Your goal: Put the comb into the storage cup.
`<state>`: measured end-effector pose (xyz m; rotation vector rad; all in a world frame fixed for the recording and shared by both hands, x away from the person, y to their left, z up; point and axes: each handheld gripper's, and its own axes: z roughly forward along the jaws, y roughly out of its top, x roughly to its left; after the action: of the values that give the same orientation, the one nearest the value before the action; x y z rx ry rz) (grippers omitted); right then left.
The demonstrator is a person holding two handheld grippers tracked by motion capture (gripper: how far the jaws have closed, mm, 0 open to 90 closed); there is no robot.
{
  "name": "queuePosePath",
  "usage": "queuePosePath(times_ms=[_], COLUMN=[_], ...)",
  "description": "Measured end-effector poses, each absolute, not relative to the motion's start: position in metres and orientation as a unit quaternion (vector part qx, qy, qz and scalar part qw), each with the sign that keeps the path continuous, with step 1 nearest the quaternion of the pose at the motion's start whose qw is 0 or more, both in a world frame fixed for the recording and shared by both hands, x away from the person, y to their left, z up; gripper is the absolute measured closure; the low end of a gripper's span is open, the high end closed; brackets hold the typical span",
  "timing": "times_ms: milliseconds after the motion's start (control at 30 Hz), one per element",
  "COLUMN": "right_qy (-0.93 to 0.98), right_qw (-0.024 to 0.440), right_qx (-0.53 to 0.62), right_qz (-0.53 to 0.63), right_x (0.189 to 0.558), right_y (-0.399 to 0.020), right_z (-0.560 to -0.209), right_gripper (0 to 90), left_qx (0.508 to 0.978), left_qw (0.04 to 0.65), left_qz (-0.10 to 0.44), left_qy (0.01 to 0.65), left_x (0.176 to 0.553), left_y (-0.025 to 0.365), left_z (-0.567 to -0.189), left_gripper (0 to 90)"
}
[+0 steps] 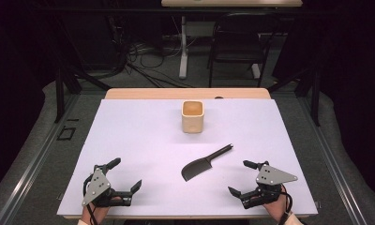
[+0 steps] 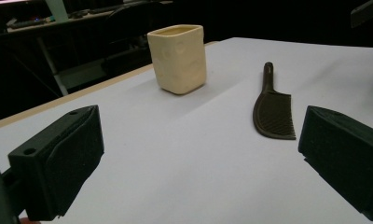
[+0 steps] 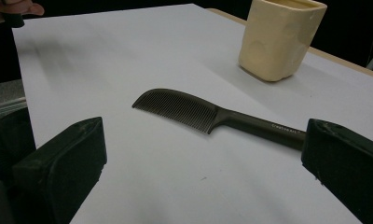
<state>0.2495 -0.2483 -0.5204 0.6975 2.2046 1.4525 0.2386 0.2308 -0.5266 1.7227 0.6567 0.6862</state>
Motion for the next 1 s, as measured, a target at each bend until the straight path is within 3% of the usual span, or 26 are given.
queuePosePath(times_ms=[1000], right_qy=[0.804], right_qw=[0.194], right_qx=[0.266], right_qz=[0.496], right_x=[0.288], right_y=[-0.23], right_z=[-0.521], right_gripper=[0.0], left_qx=[0.741], left_qw=[0.546], left_qz=[0.277], left_qy=[0.276], left_x=[0.242], left_y=[0.229], left_z=[-0.529], left_gripper=[0.0])
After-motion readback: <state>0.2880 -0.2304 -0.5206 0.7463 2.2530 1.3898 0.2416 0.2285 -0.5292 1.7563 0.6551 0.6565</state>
